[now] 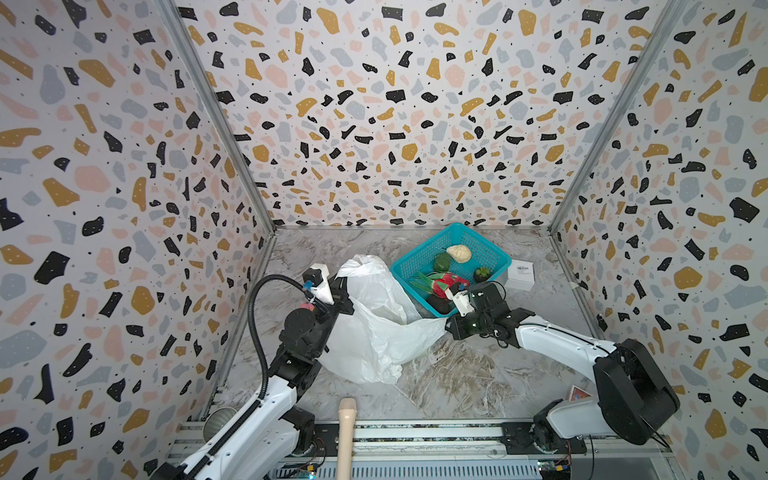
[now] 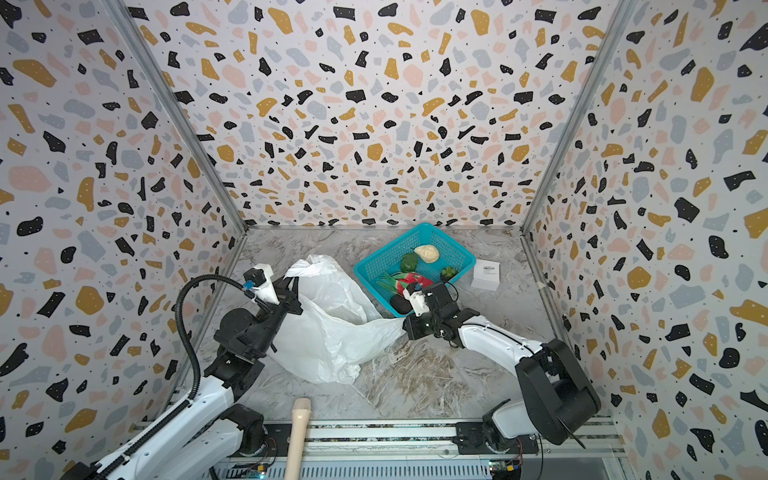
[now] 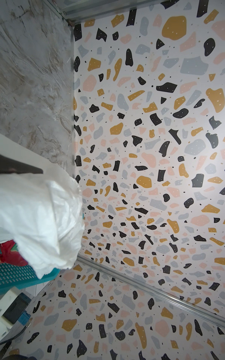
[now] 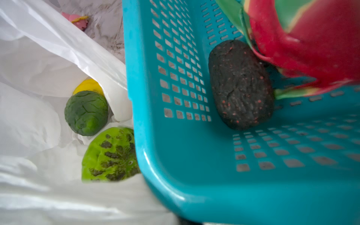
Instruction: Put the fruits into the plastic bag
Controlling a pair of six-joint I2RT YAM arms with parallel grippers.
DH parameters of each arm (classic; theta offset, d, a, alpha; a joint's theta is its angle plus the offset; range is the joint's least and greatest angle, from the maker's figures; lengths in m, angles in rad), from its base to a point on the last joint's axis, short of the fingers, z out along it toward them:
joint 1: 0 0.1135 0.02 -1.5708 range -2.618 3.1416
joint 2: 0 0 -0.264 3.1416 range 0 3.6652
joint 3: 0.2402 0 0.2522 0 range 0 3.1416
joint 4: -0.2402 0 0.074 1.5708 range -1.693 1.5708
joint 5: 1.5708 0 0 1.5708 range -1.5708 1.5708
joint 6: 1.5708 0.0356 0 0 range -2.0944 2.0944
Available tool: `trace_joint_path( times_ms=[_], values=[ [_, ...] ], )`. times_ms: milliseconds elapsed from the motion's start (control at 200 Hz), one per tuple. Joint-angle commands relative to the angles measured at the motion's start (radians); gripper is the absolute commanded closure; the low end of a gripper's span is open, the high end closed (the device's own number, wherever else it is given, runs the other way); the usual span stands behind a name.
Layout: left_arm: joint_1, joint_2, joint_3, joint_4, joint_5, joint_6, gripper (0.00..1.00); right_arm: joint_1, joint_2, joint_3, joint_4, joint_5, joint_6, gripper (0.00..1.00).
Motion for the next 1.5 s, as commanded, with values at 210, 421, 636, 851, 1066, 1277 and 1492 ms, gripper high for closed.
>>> trace_joint_path(
  times_ms=[210,421,636,851,1066,1277,1492],
  values=[
    [0.004,-0.004,0.031,0.043,-0.009,0.006,1.00,0.070,-0.197,0.119,-0.004,-0.076,-0.046,1.00],
    [0.003,-0.009,0.029,0.053,-0.022,-0.008,1.00,0.137,-0.204,0.383,-0.113,-0.124,-0.116,1.00],
    [0.004,-0.013,0.039,0.064,-0.037,-0.010,1.00,0.139,-0.244,0.435,-0.127,-0.138,-0.117,1.00],
    [0.006,0.049,0.105,0.125,-0.056,0.027,1.00,0.159,-0.246,0.348,-0.196,-0.112,-0.142,1.00],
    [0.010,0.210,0.230,0.175,-0.064,0.043,1.00,0.215,-0.240,0.270,-0.292,-0.066,-0.159,1.00],
    [0.011,0.280,0.275,0.147,0.038,0.043,1.00,0.215,-0.346,0.152,-0.239,0.213,0.013,0.78],
    [0.010,0.236,0.218,0.092,0.086,0.040,1.00,0.126,-0.453,0.083,-0.281,0.558,0.196,0.42]
  ],
)
